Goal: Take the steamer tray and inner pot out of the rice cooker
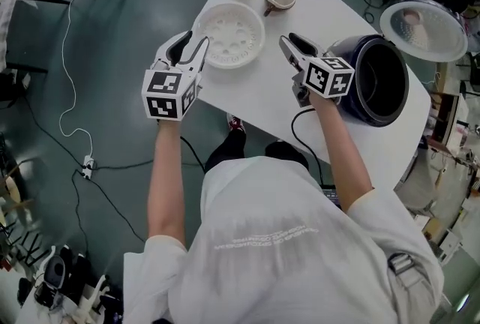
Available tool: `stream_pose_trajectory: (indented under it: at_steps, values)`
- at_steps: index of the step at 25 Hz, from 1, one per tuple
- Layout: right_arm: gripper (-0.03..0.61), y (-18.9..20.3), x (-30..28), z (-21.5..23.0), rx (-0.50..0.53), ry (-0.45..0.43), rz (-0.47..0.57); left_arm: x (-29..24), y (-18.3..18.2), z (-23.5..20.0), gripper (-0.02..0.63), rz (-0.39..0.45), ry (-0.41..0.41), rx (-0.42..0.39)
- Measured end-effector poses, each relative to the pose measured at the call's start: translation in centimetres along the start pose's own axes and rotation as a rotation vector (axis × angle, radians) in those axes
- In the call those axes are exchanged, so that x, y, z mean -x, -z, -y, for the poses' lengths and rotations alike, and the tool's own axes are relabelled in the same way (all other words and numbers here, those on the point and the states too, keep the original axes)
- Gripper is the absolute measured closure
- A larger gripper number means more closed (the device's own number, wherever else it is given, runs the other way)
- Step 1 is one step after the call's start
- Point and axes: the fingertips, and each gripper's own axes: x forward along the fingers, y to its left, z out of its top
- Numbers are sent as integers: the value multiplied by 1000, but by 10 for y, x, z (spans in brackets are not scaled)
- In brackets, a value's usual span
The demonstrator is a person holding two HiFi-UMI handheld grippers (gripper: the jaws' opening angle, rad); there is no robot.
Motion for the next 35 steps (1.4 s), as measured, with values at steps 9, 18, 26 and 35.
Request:
stream_pose_trajectory:
  at_steps: [9, 18, 26, 35]
  values:
    - [437, -85, 133, -17, 247, 16, 231, -27, -87, 82, 451, 124, 146, -115]
    - [410, -130, 311, 62, 229, 287, 427, -55, -168, 207, 451, 248, 319, -243]
    - [391, -125, 419, 98, 209, 483, 499, -58, -207, 290, 451, 310, 438, -324]
    - [379, -93, 480, 122, 165, 568, 528, -63, -208, 372, 451, 306, 553, -389]
